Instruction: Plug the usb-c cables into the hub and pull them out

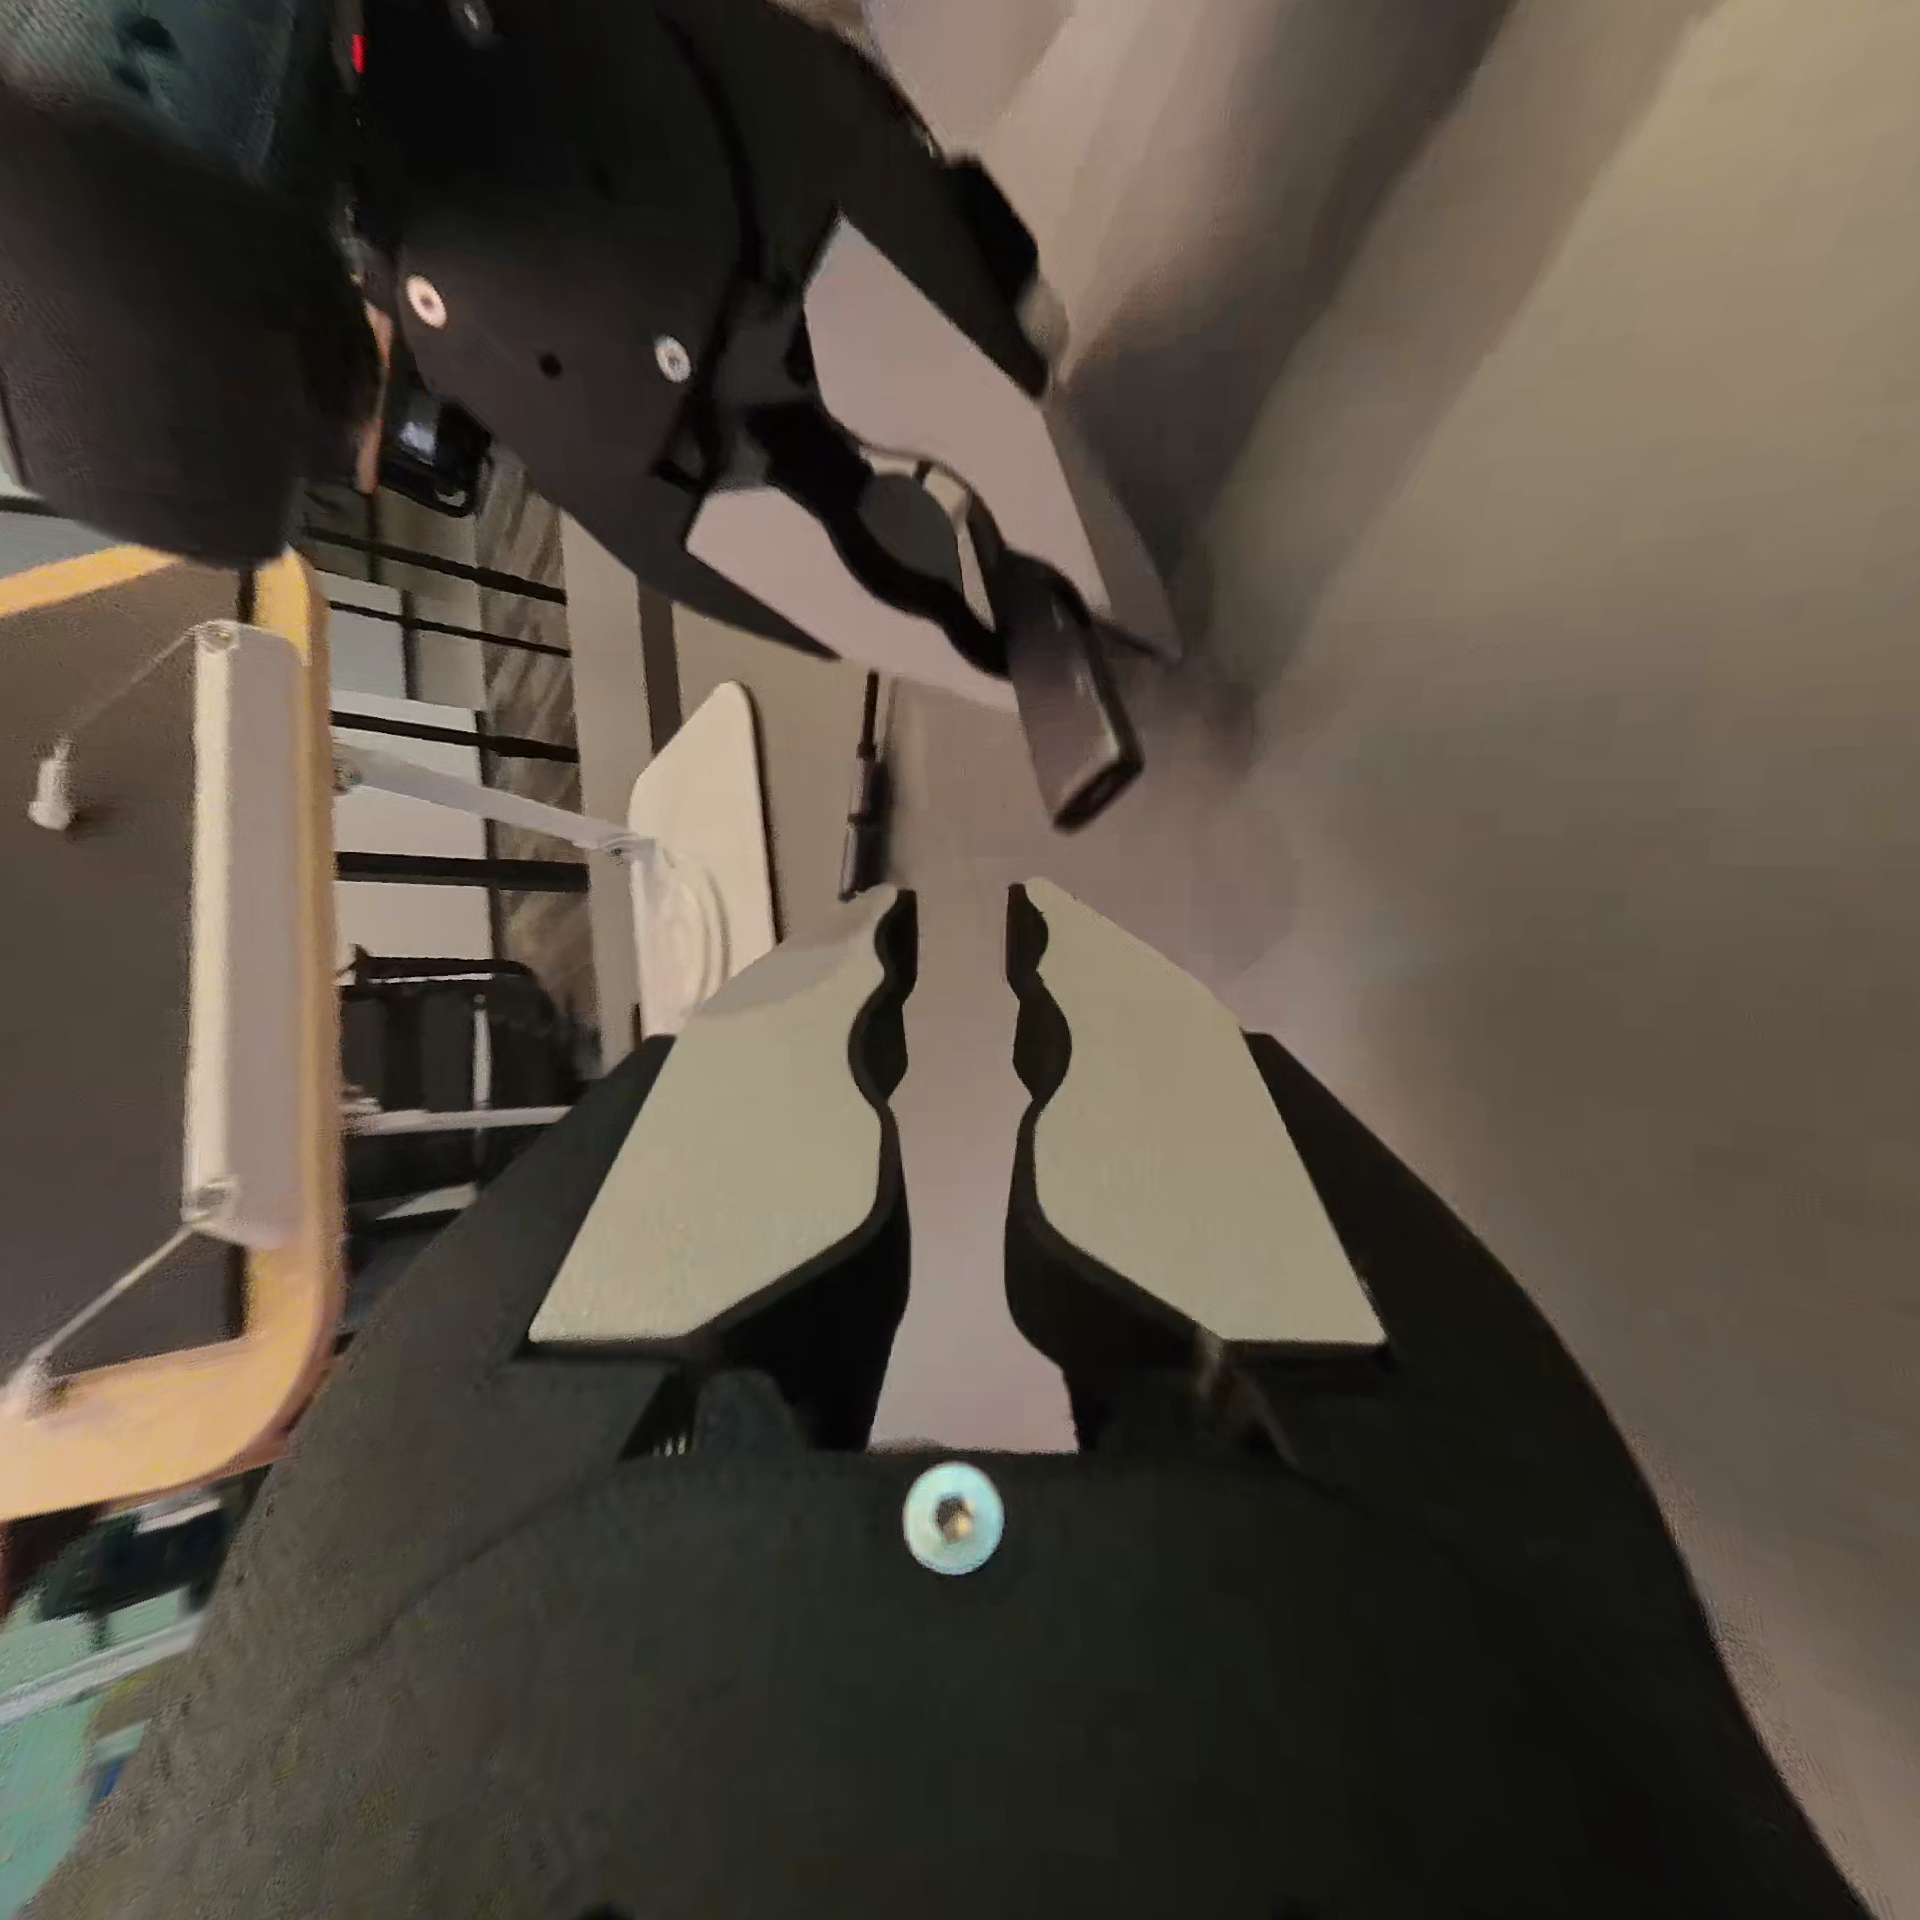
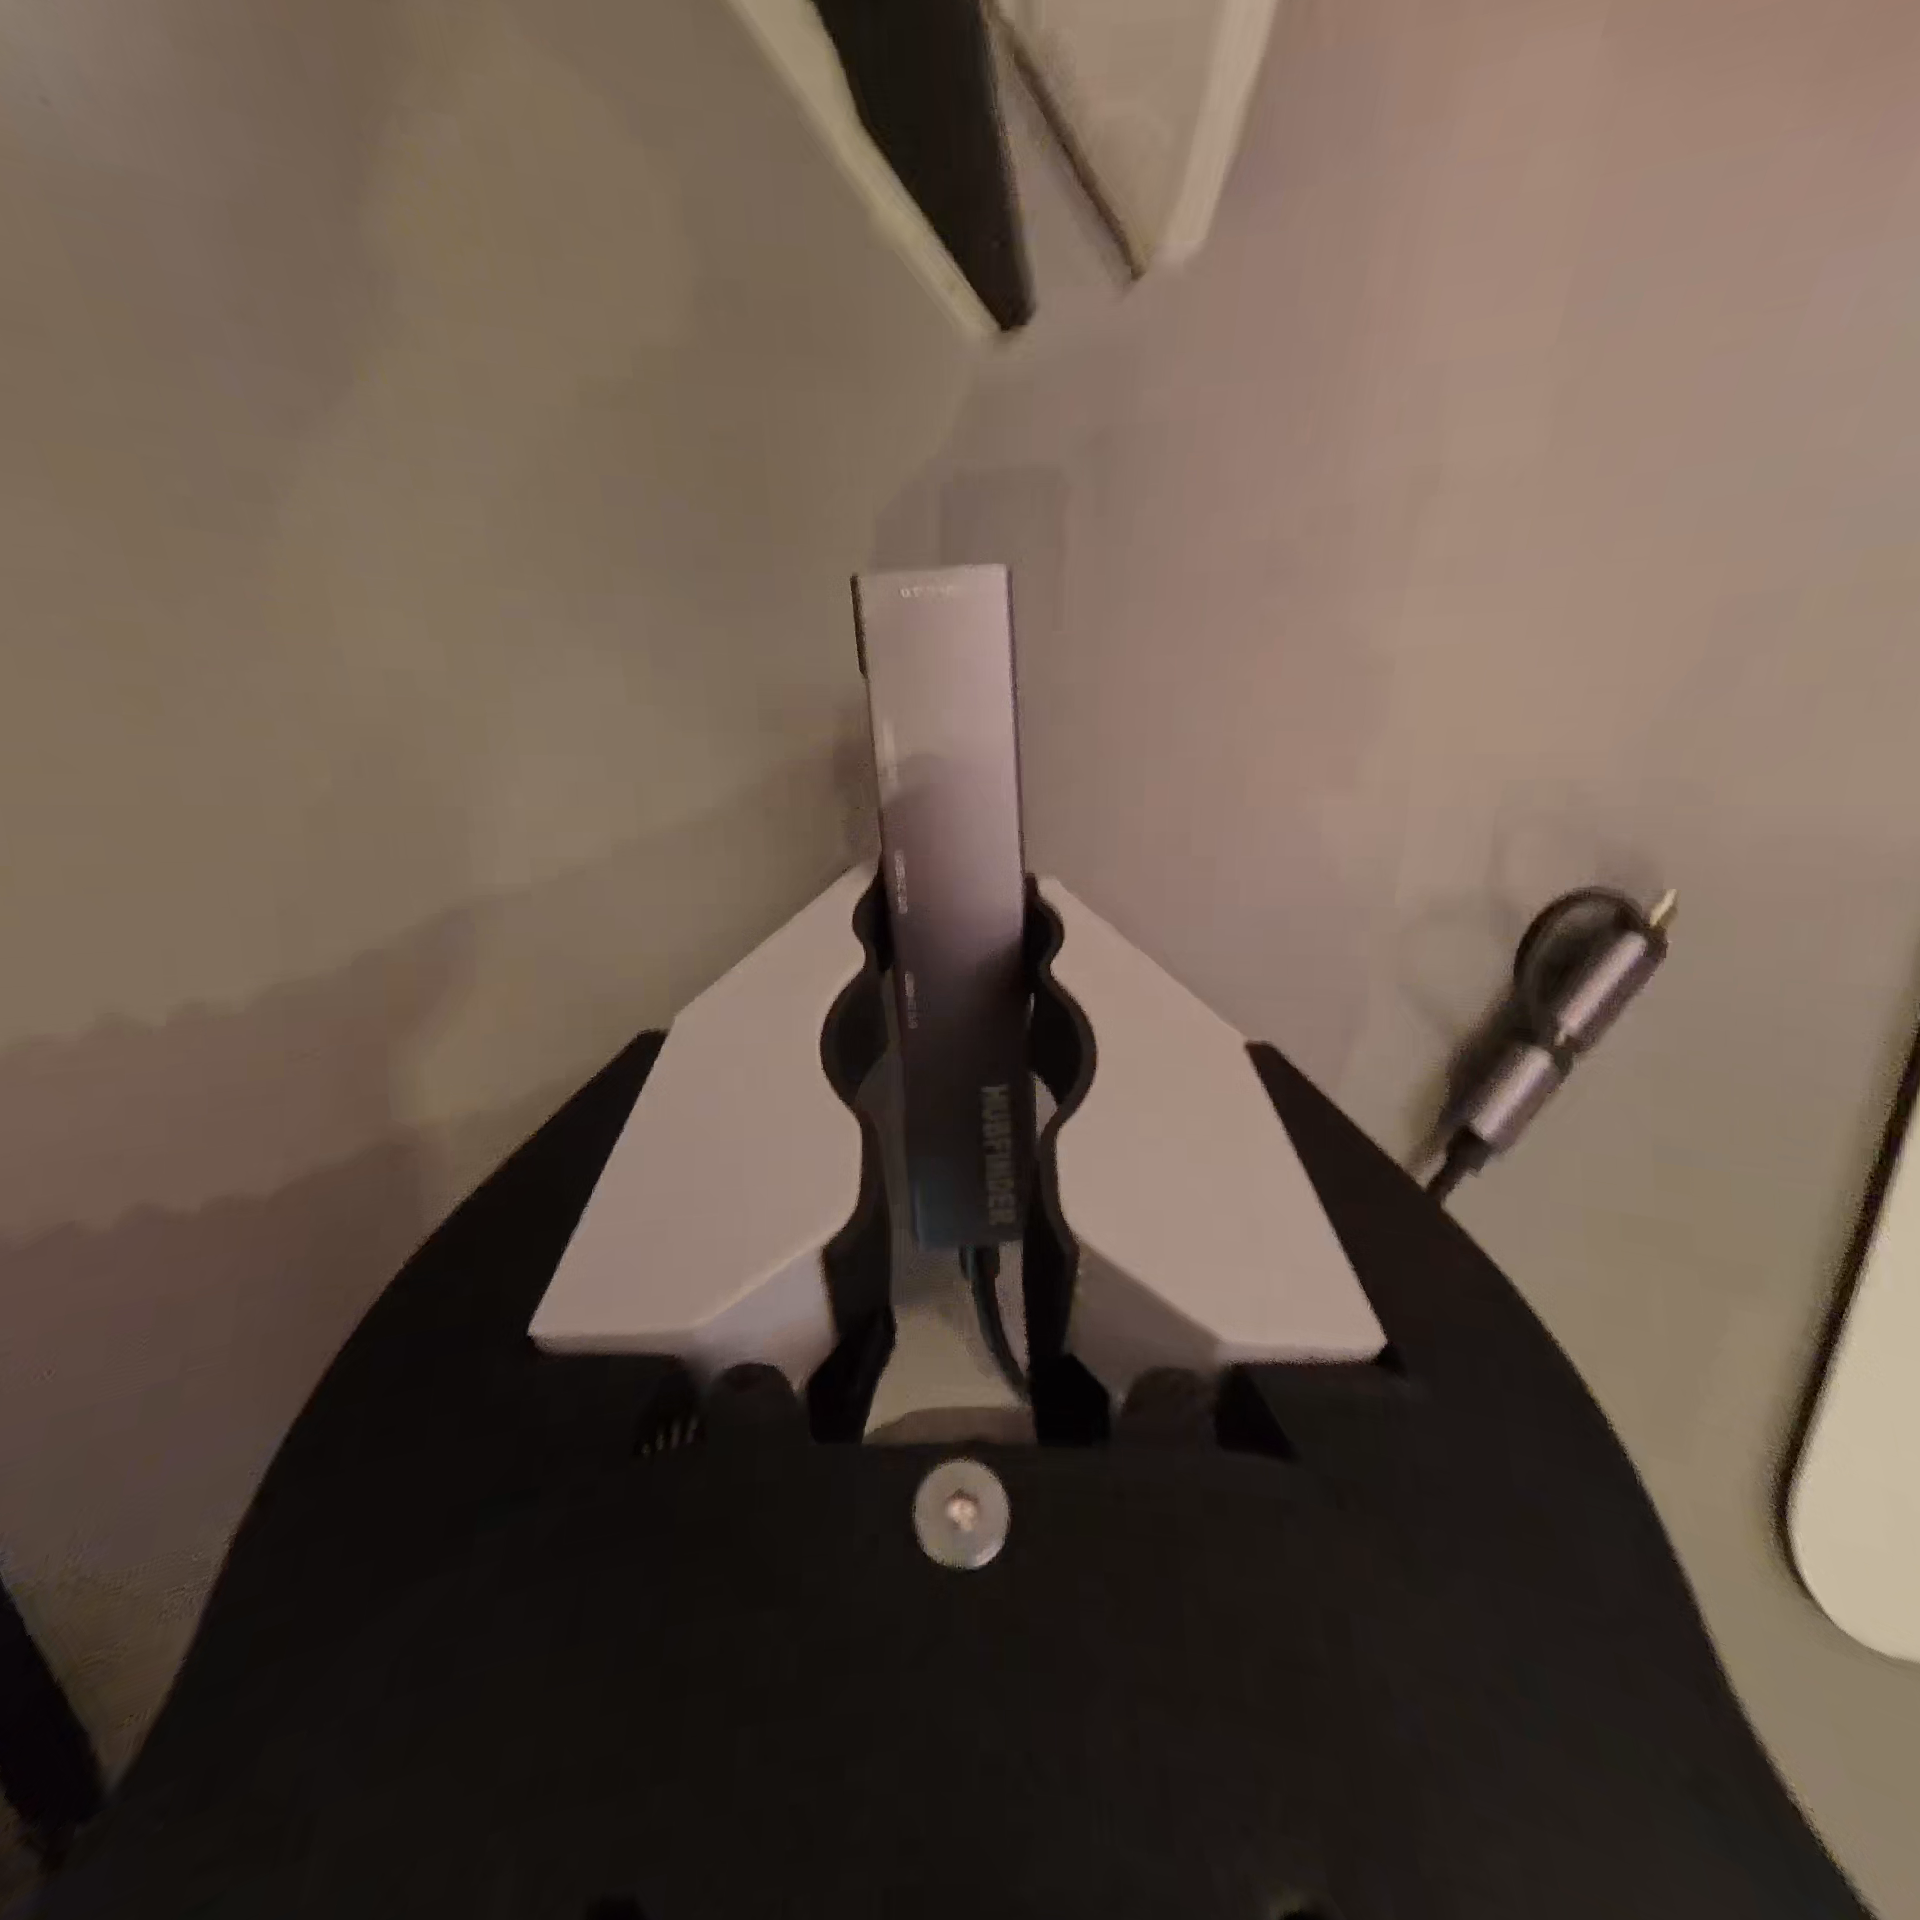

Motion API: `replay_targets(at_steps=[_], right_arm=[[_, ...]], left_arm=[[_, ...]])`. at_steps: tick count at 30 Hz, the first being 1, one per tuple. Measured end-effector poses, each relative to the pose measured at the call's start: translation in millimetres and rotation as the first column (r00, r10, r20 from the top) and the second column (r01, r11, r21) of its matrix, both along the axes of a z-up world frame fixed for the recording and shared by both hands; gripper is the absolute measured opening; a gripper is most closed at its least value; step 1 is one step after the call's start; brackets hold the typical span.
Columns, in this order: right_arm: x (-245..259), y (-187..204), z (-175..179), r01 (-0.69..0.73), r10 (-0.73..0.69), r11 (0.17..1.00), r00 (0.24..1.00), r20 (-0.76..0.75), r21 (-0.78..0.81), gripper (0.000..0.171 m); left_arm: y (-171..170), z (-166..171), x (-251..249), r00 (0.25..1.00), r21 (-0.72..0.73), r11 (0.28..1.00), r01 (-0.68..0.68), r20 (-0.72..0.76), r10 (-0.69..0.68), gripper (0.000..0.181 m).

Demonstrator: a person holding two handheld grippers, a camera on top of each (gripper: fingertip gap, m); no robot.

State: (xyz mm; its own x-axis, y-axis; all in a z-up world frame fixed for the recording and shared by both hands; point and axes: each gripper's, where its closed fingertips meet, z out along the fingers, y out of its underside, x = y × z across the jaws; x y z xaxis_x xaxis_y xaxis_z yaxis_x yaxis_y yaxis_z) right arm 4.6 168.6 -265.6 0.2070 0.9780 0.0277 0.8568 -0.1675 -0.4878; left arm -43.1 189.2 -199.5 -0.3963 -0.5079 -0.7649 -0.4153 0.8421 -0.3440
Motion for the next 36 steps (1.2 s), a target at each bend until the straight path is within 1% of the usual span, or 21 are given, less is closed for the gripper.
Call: replay_targets(at_steps=[2,6,10,12,14,18,20,22,24,26,27,29,30,31,32,33,34,35,36], right_arm=[[-8,-2,1,-0.002,0.001,1.000,0.999,-0.040,-0.025,0.019],[-10,-2,1,0.000,-0.001,1.000,0.999,-0.042,-0.029,0.019],[-11,-2,1,0.000,-0.001,1.000,0.999,-0.054,-0.026,0.021],[-13,-4,1,-0.007,0.006,1.000,0.999,-0.051,-0.027,0.024],[-14,-3,1,-0.012,0.012,1.000,0.999,-0.049,-0.009,0.019],[-14,-3,1,-0.010,0.009,1.000,0.998,-0.070,-0.016,0.019],[-14,-3,1,-0.010,0.009,1.000,0.997,-0.076,-0.019,0.019],[-14,-3,1,-0.013,0.012,1.000,0.997,-0.078,-0.020,0.019],[-13,-4,1,-0.012,0.010,1.000,0.996,-0.084,-0.024,0.019],[-12,-4,1,-0.011,0.009,0.999,0.996,-0.094,-0.030,0.019],[-11,-4,1,-0.011,0.008,0.999,0.995,-0.101,-0.034,0.019],[-10,-2,2,-0.005,0.001,0.999,0.994,-0.112,-0.032,0.019],[-9,0,2,0.002,-0.005,1.000,0.993,-0.116,-0.027,0.019],[-9,3,1,0.013,-0.015,1.000,0.993,-0.121,-0.023,0.019],[-8,4,1,0.020,-0.023,1.000,0.992,-0.127,-0.022,0.019],[-8,4,1,0.020,-0.023,1.000,0.991,-0.133,-0.023,0.019],[-8,4,2,0.018,-0.020,1.000,0.991,-0.135,-0.021,0.019],[-8,4,1,0.016,-0.018,1.000,0.991,-0.135,-0.018,0.019],[-8,4,1,0.016,-0.018,1.000,0.990,-0.136,-0.017,0.019]], left_arm=[[-10,-8,5,1.000,-0.078,0.997,-0.004,-0.015,0.003,0.014],[-20,-18,15,0.999,-0.151,0.988,-0.013,-0.039,0.007,0.012],[-20,-30,20,0.996,-0.163,0.986,-0.020,-0.084,0.006,0.006],[-21,-38,19,0.993,-0.172,0.985,-0.031,-0.116,0.011,0.002],[-20,-46,19,0.990,-0.188,0.981,-0.048,-0.141,0.021,0.002],[-20,-51,19,0.989,-0.207,0.976,-0.071,-0.144,0.041,0.002],[-18,-48,18,0.989,-0.207,0.975,-0.086,-0.133,0.059,0.002],[-10,-34,13,0.989,-0.202,0.972,-0.122,-0.102,0.103,0.003],[7,-9,-2,0.982,-0.186,0.965,-0.188,-0.051,0.181,0.003],[36,22,-31,0.948,-0.179,0.933,-0.314,0.002,0.319,0.005],[57,39,-52,0.911,-0.167,0.901,-0.399,0.036,0.411,0.005],[106,64,-107,0.785,-0.159,0.785,-0.599,0.078,0.614,0.007],[126,75,-132,0.718,-0.190,0.722,-0.666,0.102,0.689,0.010],[144,82,-154,0.646,-0.256,0.651,-0.715,0.113,0.755,0.012],[160,86,-172,0.573,-0.332,0.572,-0.750,0.106,0.813,0.016],[173,88,-185,0.513,-0.405,0.507,-0.761,0.101,0.852,0.022],[187,86,-196,0.446,-0.474,0.426,-0.770,0.076,0.892,0.025],[200,77,-207,0.374,-0.529,0.322,-0.785,0.010,0.927,0.029],[210,66,-214,0.326,-0.572,0.235,-0.786,-0.061,0.943,0.039]])
